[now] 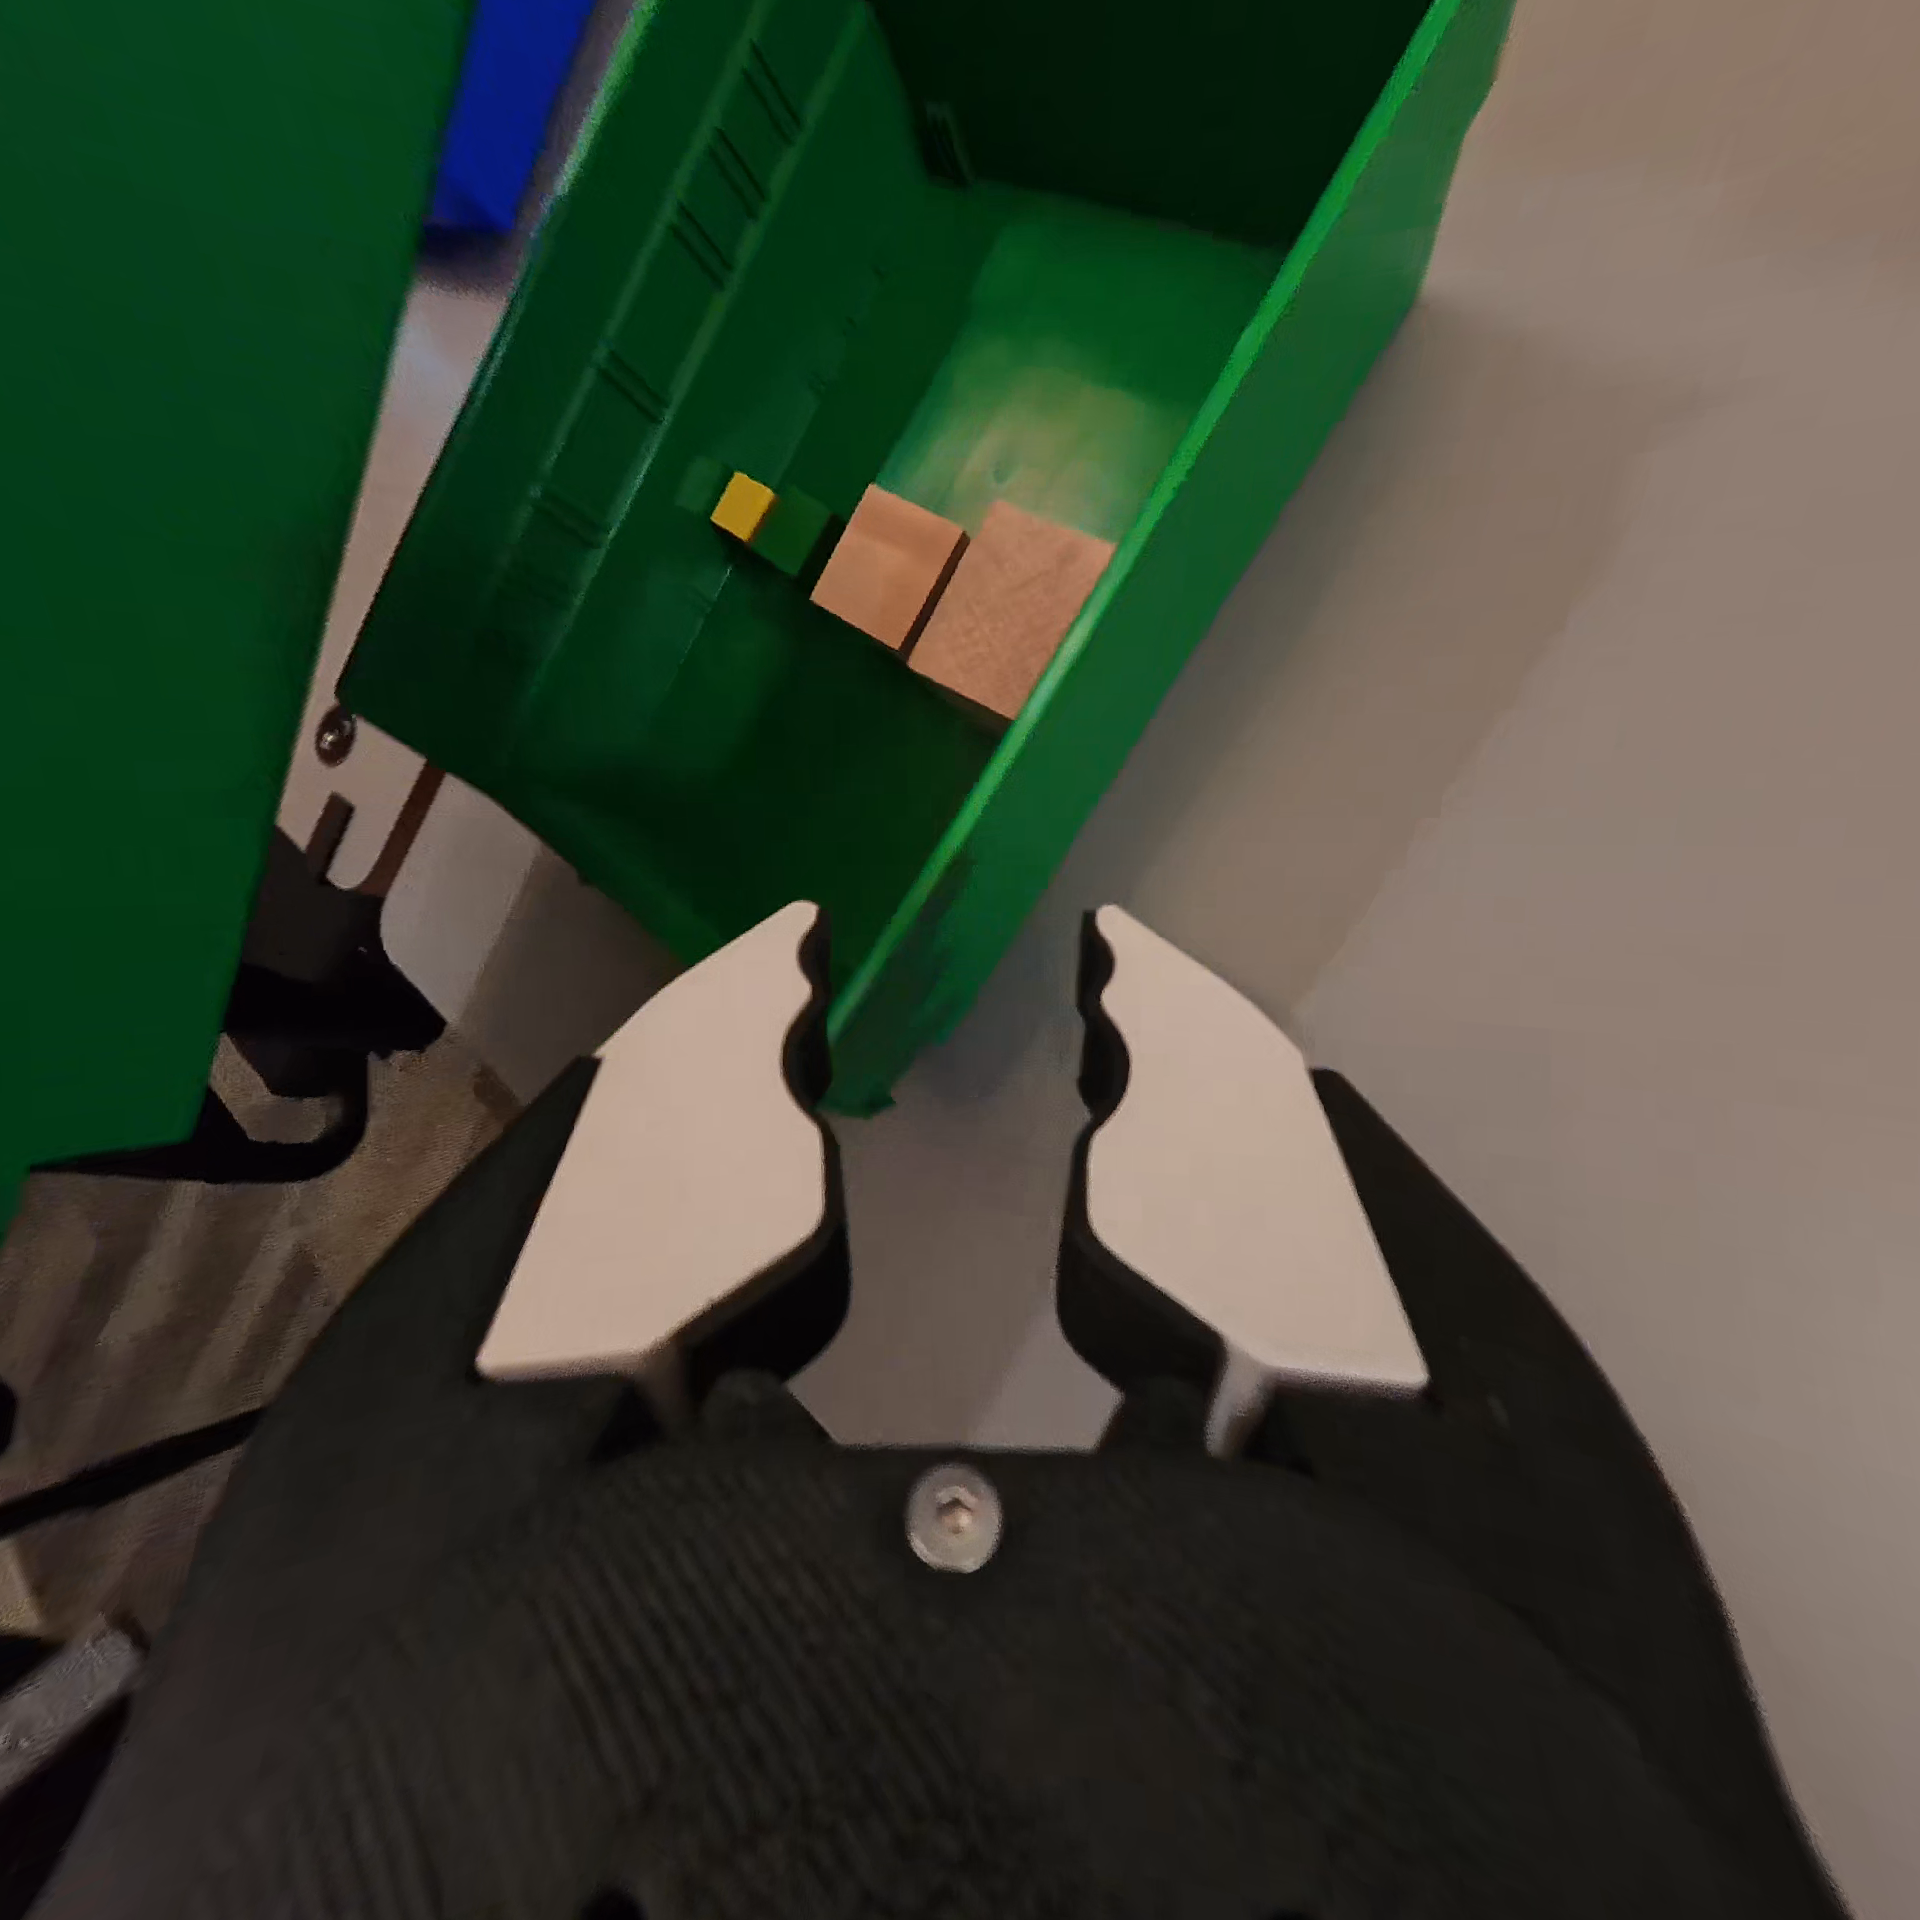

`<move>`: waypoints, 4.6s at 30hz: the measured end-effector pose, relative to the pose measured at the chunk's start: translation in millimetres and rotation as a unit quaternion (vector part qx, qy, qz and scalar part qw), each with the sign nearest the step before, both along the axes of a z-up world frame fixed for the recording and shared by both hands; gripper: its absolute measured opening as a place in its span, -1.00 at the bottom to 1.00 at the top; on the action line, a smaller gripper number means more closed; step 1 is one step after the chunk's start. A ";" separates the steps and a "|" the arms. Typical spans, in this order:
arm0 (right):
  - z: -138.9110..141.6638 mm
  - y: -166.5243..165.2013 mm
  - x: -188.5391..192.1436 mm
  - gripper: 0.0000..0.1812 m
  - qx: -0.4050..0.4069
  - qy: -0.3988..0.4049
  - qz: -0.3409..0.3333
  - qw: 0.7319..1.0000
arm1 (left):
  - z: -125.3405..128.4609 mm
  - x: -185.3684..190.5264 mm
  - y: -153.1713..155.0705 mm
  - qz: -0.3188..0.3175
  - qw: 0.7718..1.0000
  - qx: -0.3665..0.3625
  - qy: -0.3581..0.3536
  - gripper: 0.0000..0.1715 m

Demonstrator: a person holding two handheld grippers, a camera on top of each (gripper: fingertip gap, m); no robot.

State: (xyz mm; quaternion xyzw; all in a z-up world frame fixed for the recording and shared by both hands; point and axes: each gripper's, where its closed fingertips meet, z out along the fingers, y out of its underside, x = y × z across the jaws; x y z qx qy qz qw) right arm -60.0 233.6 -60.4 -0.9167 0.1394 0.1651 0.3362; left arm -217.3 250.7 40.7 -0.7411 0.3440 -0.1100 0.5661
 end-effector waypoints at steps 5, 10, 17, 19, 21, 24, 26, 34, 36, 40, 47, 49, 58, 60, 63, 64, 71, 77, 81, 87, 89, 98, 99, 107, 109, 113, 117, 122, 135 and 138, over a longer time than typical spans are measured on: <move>27.0 -76.4 50.2 -0.40 0.069 -0.005 0.003 0.998 | 28.6 31.1 -32.7 -0.057 0.998 0.016 -0.019 -0.93; 5.1 -182.0 122.5 -0.41 0.102 0.033 -0.054 0.993 | 43.0 84.4 -88.7 -0.128 0.991 0.031 -0.001 -0.92; -22.2 -318.7 237.1 -0.40 0.132 -0.013 -0.167 0.977 | 44.7 181.6 -197.2 -0.260 0.965 0.030 0.000 -0.92; -30.9 -357.1 272.2 -0.30 0.125 -0.062 -0.211 0.967 | 39.8 209.0 -226.2 -0.296 0.955 0.020 -0.006 -0.92; -35.6 -393.9 300.7 -0.29 0.131 -0.105 -0.252 0.953 | 31.9 236.7 -252.2 -0.327 0.945 0.013 -0.010 -0.92; -36.2 -435.2 321.3 -0.27 0.145 -0.119 -0.292 0.938 | 17.6 278.6 -289.7 -0.367 0.930 0.008 -0.013 -0.92; -32.3 -452.4 329.2 -0.20 0.161 -0.113 -0.324 0.925 | 3.9 306.0 -313.1 -0.392 0.920 0.012 0.005 -0.91; -0.3 -463.9 327.8 -0.19 0.238 -0.102 -0.366 0.894 | -64.5 402.4 -392.0 -0.461 0.885 -0.030 0.059 -0.92; 2.4 -471.5 333.6 -0.20 0.253 -0.083 -0.382 0.885 | -80.2 423.6 -408.4 -0.473 0.877 -0.041 0.070 -0.91; -11.7 -486.2 346.4 -0.24 0.236 -0.059 -0.414 0.877 | -99.9 464.6 -433.8 -0.484 0.871 -0.048 0.066 -0.92; -39.3 -478.3 348.8 -0.27 0.185 -0.068 -0.402 0.894 | -123.5 517.6 -459.5 -0.468 0.880 -0.056 0.051 -0.91; -32.6 -490.0 363.4 -0.37 0.197 -0.096 -0.436 0.873 | -129.3 523.9 -466.2 -0.469 0.880 -0.054 0.054 -0.92; -20.4 -500.9 376.6 -0.37 0.216 -0.136 -0.459 0.851 | -134.0 529.4 -478.5 -0.473 0.878 0.001 0.073 -0.92; -18.3 -499.9 375.0 -0.34 0.221 -0.138 -0.453 0.853 | -129.5 525.0 -477.2 -0.476 0.876 0.011 0.071 -0.89; -17.0 -500.4 372.0 -0.31 0.227 -0.134 -0.447 0.855 | -122.3 507.0 -473.0 -0.489 0.870 -0.003 0.060 -0.76; -16.3 -500.1 370.8 -0.28 0.228 -0.136 -0.443 0.856 | -119.5 497.8 -469.2 -0.493 0.869 -0.013 0.054 -0.69; -25.5 -465.3 338.4 -0.22 0.183 -0.174 -0.357 0.900 | -83.8 410.6 -375.1 -0.444 0.894 -0.055 0.000 -0.59; -51.0 -442.5 340.6 -0.21 0.109 -0.224 -0.341 0.907 | -83.2 312.8 -264.8 -0.365 0.927 -0.091 0.001 -0.41; -66.1 -457.8 361.7 -0.60 0.101 -0.192 -0.373 0.902 | -99.5 252.4 -227.7 -0.326 0.938 -0.118 -0.002 -0.38; -65.8 -516.0 428.5 -0.94 0.080 -0.237 -0.457 0.853 | -128.9 223.9 -193.8 -0.292 0.950 -0.107 -0.005 -0.49; -66.0 -535.2 451.1 -0.93 0.062 -0.267 -0.466 0.841 | -141.6 226.9 -195.1 -0.302 0.945 -0.127 0.005 -0.49; -62.2 -572.5 510.1 -0.88 0.063 -0.327 -0.417 0.846 | -161.0 233.2 -197.1 -0.304 0.943 -0.129 0.050 -0.53; -62.2 -572.9 512.2 -0.88 0.065 -0.325 -0.416 0.847 | -162.0 233.6 -197.6 -0.304 0.942 -0.133 0.048 -0.53; -61.8 -576.1 518.7 -0.86 0.053 -0.338 -0.418 0.842 | -168.7 231.9 -196.0 -0.306 0.940 -0.143 0.053 -0.54; -61.7 -576.4 519.2 -0.86 0.049 -0.341 -0.419 0.840 | -169.1 230.2 -192.7 -0.303 0.940 -0.150 0.048 -0.54; -61.5 -575.8 519.2 -0.87 0.057 -0.340 -0.413 0.843 | -157.7 228.4 -181.3 -0.289 0.944 -0.157 0.000 -0.61; -61.4 -576.3 519.1 -0.85 0.052 -0.341 -0.417 0.841 | -157.9 226.3 -173.8 -0.282 0.943 -0.178 -0.018 -0.62; -45.7 -575.2 510.5 -0.52 0.049 -0.366 -0.385 0.846 | -161.5 227.3 -175.3 -0.286 0.938 -0.196 -0.019 -0.59; 33.3 -517.7 450.3 -0.42 0.135 -0.457 -0.319 0.819 | -160.8 228.1 -177.8 -0.300 0.945 -0.128 0.026 -0.57; 36.2 -480.1 419.2 -0.39 0.167 -0.441 -0.273 0.838 | -158.8 227.6 -175.5 -0.299 0.946 -0.126 0.020 -0.60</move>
